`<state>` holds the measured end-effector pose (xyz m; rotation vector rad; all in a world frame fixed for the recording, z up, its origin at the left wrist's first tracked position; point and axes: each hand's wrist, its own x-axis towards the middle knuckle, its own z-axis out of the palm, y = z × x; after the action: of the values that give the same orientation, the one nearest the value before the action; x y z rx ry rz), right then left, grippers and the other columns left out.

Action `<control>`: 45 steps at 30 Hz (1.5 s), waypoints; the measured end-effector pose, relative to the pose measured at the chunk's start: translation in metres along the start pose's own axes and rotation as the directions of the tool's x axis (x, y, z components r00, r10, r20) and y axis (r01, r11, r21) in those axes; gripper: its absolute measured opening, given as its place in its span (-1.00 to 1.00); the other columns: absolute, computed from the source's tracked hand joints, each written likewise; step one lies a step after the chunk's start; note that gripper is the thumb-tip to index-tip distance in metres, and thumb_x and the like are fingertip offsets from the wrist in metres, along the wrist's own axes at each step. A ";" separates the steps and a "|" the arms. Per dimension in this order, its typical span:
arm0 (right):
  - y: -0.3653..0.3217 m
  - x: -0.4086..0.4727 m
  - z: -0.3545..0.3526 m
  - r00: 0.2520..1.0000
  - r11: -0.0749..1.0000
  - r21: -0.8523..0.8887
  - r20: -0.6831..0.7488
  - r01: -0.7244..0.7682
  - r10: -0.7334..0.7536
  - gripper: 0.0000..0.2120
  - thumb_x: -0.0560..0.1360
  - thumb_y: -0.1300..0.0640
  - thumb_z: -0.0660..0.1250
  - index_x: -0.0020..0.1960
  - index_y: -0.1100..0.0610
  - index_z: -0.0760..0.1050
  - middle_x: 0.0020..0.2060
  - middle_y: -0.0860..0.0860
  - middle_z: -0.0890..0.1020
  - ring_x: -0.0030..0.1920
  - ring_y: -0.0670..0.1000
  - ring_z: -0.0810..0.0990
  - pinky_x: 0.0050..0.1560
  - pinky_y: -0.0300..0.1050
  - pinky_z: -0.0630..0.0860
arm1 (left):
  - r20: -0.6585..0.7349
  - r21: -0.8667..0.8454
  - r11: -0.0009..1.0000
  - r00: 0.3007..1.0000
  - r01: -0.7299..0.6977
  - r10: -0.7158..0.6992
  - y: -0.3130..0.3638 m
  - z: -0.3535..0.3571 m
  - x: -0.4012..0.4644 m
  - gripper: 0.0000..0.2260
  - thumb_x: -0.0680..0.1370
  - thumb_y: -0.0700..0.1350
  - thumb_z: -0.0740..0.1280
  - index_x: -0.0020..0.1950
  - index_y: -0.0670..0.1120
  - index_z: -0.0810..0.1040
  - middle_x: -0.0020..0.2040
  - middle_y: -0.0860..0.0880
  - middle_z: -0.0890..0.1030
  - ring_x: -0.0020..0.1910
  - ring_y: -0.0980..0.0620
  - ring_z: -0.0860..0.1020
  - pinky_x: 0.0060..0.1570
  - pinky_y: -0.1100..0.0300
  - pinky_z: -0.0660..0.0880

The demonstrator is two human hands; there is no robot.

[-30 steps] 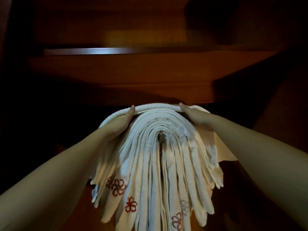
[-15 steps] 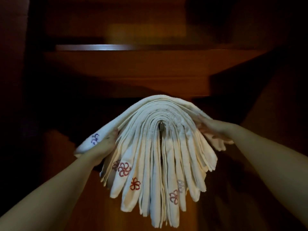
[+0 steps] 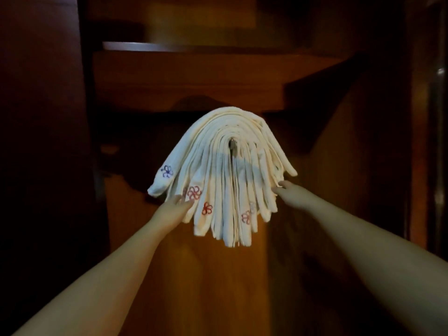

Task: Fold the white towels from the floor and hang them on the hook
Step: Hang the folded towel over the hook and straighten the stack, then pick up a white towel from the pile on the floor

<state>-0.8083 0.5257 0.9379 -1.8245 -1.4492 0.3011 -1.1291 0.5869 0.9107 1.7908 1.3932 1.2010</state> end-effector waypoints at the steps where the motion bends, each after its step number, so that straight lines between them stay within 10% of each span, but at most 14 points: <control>1: 0.002 -0.013 0.003 1.000 0.999 -0.035 0.011 0.020 -0.019 -0.40 0.65 -0.16 0.17 0.58 0.10 0.21 0.54 0.13 0.32 0.48 0.14 0.37 0.42 0.04 0.35 | 0.025 0.044 0.999 1.000 -0.020 0.019 -0.002 0.001 -0.013 -0.43 0.60 0.13 0.32 0.56 -0.03 0.32 0.48 -0.10 0.44 0.39 -0.11 0.45 0.24 0.07 0.40; 9: 0.040 -0.176 0.031 0.995 0.972 -0.225 0.087 0.073 -0.055 -0.37 0.60 -0.21 0.25 0.57 0.04 0.24 0.55 0.06 0.30 0.49 0.09 0.35 0.39 0.00 0.38 | 0.354 0.166 0.965 0.925 -0.204 0.135 -0.022 0.035 -0.136 -0.47 0.56 0.12 0.39 0.50 0.10 0.38 0.43 0.04 0.48 0.19 0.21 0.43 -0.13 0.34 0.34; 25: 0.303 -0.452 0.036 0.928 0.892 -0.386 0.183 -0.236 0.325 -0.24 0.54 -0.28 0.29 0.59 0.06 0.20 0.56 0.08 0.27 0.54 0.13 0.22 0.49 0.02 0.17 | 0.844 0.187 0.916 0.536 -0.355 0.035 -0.102 0.265 -0.354 -0.46 0.59 0.11 0.36 0.54 0.05 0.31 0.55 0.01 0.32 0.49 0.00 0.32 0.25 0.16 0.27; 31: 0.418 -0.513 0.016 0.849 0.840 -0.366 0.198 -0.400 0.490 -0.24 0.52 -0.27 0.34 0.57 0.09 0.24 0.51 0.08 0.36 0.48 0.13 0.33 0.46 0.09 0.32 | 0.946 0.160 0.868 0.325 -0.470 0.002 -0.095 0.391 -0.410 -0.44 0.60 0.10 0.36 0.55 -0.02 0.31 0.55 0.00 0.31 0.45 0.01 0.35 0.19 0.22 0.28; 45: 0.652 -0.591 -0.074 0.524 0.578 -0.306 0.246 -0.757 0.816 -0.29 0.55 -0.25 0.30 0.58 0.01 0.21 0.54 0.02 0.30 0.52 0.10 0.26 0.44 0.06 0.29 | 0.982 0.190 0.861 0.098 -0.471 -0.163 -0.055 0.666 -0.502 -0.46 0.58 0.05 0.39 0.53 -0.01 0.36 0.52 -0.01 0.36 0.45 -0.02 0.38 0.21 0.22 0.30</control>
<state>-0.4823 -0.0764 0.3805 -2.5995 -0.7329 1.0600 -0.5849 0.1844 0.4199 2.3265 0.5509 -0.5800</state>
